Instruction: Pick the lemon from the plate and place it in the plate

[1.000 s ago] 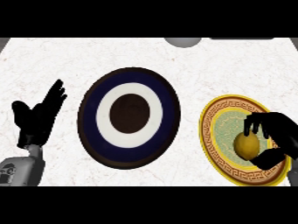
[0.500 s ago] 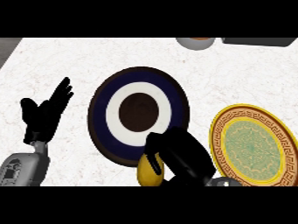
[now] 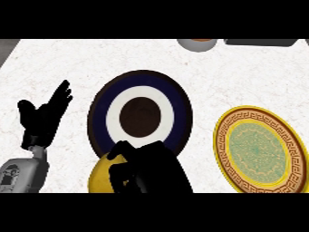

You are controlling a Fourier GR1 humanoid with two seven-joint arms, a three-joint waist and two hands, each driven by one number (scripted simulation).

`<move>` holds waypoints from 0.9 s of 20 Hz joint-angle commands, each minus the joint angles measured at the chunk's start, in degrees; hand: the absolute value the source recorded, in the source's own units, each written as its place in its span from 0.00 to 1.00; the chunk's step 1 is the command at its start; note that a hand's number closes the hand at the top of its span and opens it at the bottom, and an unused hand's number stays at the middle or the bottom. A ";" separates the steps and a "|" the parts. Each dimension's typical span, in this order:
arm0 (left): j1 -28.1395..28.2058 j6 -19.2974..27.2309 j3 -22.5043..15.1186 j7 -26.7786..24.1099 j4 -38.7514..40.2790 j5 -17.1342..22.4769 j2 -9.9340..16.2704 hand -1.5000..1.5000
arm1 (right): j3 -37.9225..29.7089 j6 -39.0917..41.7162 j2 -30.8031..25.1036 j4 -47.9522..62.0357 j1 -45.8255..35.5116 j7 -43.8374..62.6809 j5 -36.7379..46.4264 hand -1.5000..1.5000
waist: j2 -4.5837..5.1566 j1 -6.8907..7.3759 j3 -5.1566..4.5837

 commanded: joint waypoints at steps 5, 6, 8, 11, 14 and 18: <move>1.19 0.05 -0.15 -0.10 -2.08 -0.25 -0.09 0.50 | 2.54 -15.95 0.30 8.52 -17.37 24.90 -2.32 1.00 | 0.69 0.17 0.09; 1.24 0.28 -0.77 -1.90 -0.54 -0.72 -1.20 0.50 | -0.36 -17.66 0.30 9.57 -18.82 24.91 -4.42 1.00 | 0.90 0.00 0.08; -0.28 0.50 0.42 -0.08 -0.81 -0.68 0.07 0.50 | -1.02 -18.13 0.30 12.48 -22.09 26.50 -6.23 1.00 | 0.85 -0.69 0.13; -2.29 0.85 0.89 -0.42 0.94 -0.37 -0.82 0.50 | -4.34 -19.18 0.29 17.11 -22.16 22.65 -7.81 1.00 | 0.98 -1.51 0.16; 1.58 -0.56 0.62 -2.03 -0.68 -0.36 -0.46 0.50 | -4.55 -21.61 0.29 21.33 -21.70 20.51 -8.74 1.00 | 0.90 -1.54 0.18; 4.07 0.52 0.54 -0.51 -4.50 -0.55 -1.29 0.50 | -7.67 -23.69 0.30 30.57 -19.17 9.75 -12.58 1.00 | 0.97 -1.42 0.20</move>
